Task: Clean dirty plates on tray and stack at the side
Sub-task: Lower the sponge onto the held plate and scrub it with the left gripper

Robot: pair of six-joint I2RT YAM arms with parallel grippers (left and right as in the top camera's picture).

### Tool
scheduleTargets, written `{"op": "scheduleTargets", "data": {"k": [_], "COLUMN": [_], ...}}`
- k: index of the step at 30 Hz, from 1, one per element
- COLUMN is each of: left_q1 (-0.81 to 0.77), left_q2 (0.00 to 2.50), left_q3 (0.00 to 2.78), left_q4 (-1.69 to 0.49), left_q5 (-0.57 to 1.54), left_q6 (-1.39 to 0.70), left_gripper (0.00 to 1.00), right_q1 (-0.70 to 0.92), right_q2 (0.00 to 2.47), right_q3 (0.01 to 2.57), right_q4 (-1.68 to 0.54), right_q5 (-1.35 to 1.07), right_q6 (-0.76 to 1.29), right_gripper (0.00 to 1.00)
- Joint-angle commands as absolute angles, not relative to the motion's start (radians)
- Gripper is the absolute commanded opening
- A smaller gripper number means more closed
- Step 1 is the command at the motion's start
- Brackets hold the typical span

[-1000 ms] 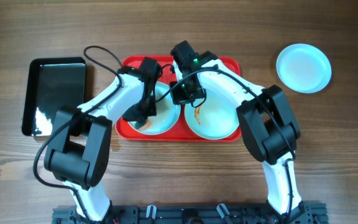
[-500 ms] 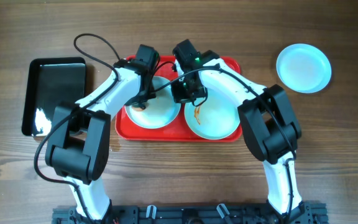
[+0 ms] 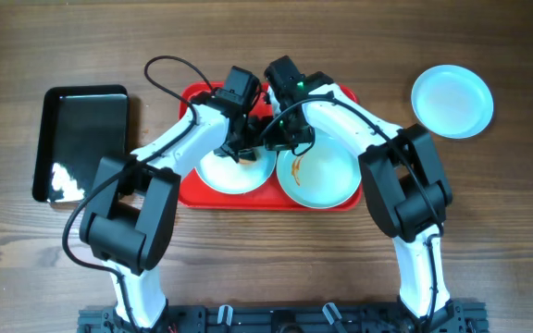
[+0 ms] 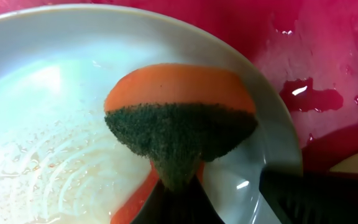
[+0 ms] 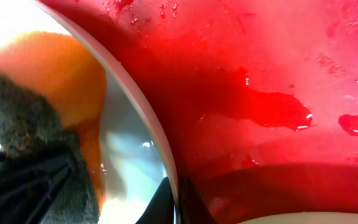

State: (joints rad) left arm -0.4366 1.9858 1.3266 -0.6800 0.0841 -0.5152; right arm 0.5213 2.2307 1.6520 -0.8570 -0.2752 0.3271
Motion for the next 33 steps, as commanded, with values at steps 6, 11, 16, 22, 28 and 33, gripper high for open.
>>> {"op": "scheduleTargets", "data": {"k": [6, 11, 16, 22, 28, 33], "left_q1": [-0.45, -0.393, -0.355, -0.372, -0.423, -0.467], "left_q2": [2.039, 2.038, 2.038, 2.038, 2.039, 2.039], "left_q3": [1.326, 1.326, 1.326, 1.326, 1.326, 1.326], "left_q4": [-0.92, -1.043, -1.026, -0.83, -0.644, -0.69], "left_q5": [-0.244, -0.481, -0.387, -0.016, 0.312, 0.324], "left_q6": [-0.533, -0.592, -0.608, -0.626, -0.626, -0.601], "left_gripper": [0.04, 0.04, 0.04, 0.04, 0.04, 0.04], "right_q1": [0.547, 0.547, 0.547, 0.547, 0.547, 0.547], "right_q2": [2.27, 2.27, 2.27, 2.27, 2.27, 2.27], "right_q3": [1.63, 1.63, 1.63, 1.63, 1.63, 1.63], "right_q4": [-0.853, -0.853, -0.849, -0.84, -0.838, -0.838], "right_q5": [-0.21, -0.21, -0.21, -0.234, -0.237, -0.237], "right_q6": [0.326, 0.326, 0.344, 0.344, 0.344, 0.344], "right_gripper": [0.04, 0.04, 0.04, 0.04, 0.04, 0.04]}}
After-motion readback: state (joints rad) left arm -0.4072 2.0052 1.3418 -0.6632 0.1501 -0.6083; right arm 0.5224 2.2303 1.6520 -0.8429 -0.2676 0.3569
